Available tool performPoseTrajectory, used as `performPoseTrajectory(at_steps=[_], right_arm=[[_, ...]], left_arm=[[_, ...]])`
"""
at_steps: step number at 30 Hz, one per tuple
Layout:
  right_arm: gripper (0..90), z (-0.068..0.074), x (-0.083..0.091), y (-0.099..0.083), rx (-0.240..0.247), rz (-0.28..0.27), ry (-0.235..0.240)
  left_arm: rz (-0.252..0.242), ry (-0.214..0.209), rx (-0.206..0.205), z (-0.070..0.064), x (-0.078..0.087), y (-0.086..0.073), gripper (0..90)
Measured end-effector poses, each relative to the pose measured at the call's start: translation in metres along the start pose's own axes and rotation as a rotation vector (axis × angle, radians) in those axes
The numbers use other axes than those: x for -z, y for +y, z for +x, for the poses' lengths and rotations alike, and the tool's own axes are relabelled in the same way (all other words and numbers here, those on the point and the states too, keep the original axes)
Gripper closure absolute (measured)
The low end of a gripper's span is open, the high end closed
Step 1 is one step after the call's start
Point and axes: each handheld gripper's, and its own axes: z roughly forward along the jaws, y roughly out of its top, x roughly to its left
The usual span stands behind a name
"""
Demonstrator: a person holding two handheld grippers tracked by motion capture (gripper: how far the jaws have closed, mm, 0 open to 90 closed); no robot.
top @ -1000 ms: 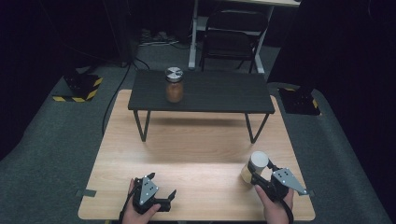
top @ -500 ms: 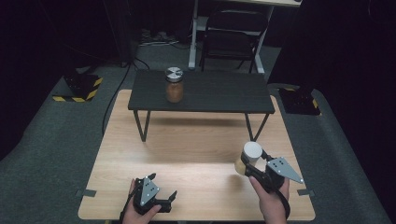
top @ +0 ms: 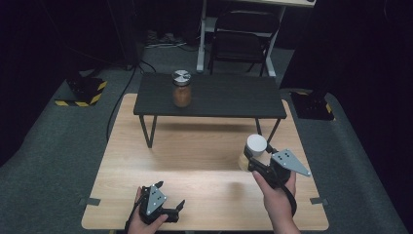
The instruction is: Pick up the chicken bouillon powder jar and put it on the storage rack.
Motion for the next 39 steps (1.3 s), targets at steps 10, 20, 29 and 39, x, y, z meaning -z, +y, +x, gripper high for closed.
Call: performPoseTrajectory(at_steps=[10, 20, 29, 39], right_arm=[[34.1, 0.003, -0.004, 0.026, 0.020, -0.025, 0.004], [34.1, 0.005, -0.012, 0.052, 0.035, -0.046, 0.008], [34.2, 0.004, -0.021, 0.081, 0.025, -0.063, 0.011], [34.2, 0.003, -0.038, 0.107, 0.029, -0.065, -0.007]], left_arm=[[0.003, -0.005, -0.006, 0.000, 0.000, 0.001, 0.6], [0.002, -0.010, -0.009, 0.000, 0.000, 0.001, 0.6], [0.002, -0.020, -0.019, -0.001, -0.001, 0.001, 0.6], [-0.003, -0.025, -0.011, 0.000, 0.000, 0.000, 0.6]])
